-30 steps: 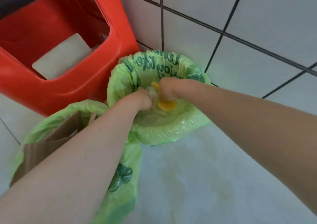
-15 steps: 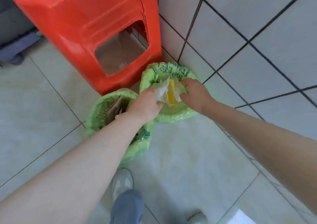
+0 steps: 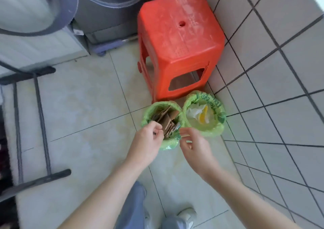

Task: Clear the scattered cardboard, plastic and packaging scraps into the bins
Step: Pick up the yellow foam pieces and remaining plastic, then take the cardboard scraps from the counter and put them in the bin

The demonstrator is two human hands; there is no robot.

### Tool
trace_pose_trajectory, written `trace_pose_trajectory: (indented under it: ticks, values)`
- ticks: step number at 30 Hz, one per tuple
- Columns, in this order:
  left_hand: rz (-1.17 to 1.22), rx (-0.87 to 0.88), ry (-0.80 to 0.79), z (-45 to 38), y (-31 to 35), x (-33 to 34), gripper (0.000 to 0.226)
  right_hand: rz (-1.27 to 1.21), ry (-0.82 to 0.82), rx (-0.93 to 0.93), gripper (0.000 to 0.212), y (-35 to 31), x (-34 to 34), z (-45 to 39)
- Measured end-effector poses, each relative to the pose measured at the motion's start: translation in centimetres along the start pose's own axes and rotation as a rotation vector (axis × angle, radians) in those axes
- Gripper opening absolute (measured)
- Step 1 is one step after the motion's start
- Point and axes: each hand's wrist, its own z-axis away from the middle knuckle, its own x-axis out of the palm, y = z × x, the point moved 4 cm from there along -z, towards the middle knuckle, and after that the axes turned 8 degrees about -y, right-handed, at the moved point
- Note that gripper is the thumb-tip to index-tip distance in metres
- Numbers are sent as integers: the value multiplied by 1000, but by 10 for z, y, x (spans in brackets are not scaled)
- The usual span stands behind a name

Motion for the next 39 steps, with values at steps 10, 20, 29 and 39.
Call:
trace_pose_trajectory:
  ticks: [10,20,29,39]
  values:
    - [174,-48,317,99,25,-220,13,5,-92,-146,30,-236,23,32]
    - [392,-28,521,178,63,-390,14,52,-122,-400,33,-451,30,59]
    - [422,34,685,175,100,-500,15,70,-85,-511,31,-569,4,31]
    - [306,90,754,110,153,-609,10,66,-76,-577,29,-676,-40,-49]
